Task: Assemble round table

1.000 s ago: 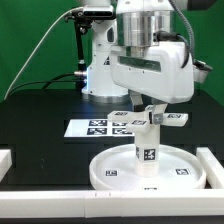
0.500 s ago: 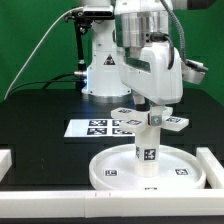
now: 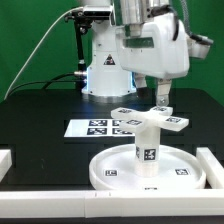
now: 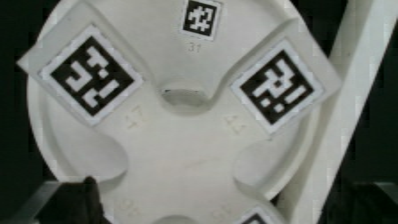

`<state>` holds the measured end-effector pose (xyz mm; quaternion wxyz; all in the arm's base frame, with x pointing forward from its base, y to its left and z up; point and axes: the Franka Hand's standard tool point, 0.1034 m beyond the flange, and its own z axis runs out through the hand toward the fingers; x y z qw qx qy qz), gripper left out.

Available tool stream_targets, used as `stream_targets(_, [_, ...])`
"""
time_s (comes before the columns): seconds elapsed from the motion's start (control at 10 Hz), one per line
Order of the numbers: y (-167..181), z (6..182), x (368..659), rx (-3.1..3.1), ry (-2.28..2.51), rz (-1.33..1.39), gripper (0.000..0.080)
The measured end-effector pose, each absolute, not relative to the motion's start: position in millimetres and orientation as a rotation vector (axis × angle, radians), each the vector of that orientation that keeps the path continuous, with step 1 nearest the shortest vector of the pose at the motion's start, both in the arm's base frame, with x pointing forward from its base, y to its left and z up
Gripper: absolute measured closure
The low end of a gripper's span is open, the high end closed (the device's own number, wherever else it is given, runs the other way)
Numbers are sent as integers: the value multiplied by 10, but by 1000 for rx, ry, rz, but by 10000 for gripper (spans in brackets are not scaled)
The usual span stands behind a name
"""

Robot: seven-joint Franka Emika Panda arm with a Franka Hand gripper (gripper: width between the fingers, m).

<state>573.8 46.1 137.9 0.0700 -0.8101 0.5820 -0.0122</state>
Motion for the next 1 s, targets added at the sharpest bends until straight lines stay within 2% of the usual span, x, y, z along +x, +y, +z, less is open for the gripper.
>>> stream_targets(0.5, [572, 1347, 5710, -2953, 750, -96, 150])
stream_targets(0.9, [506, 1341, 5716, -3044, 317, -117, 150])
stream_targets(1.0, [431, 1317, 5704, -3087, 60, -95, 150])
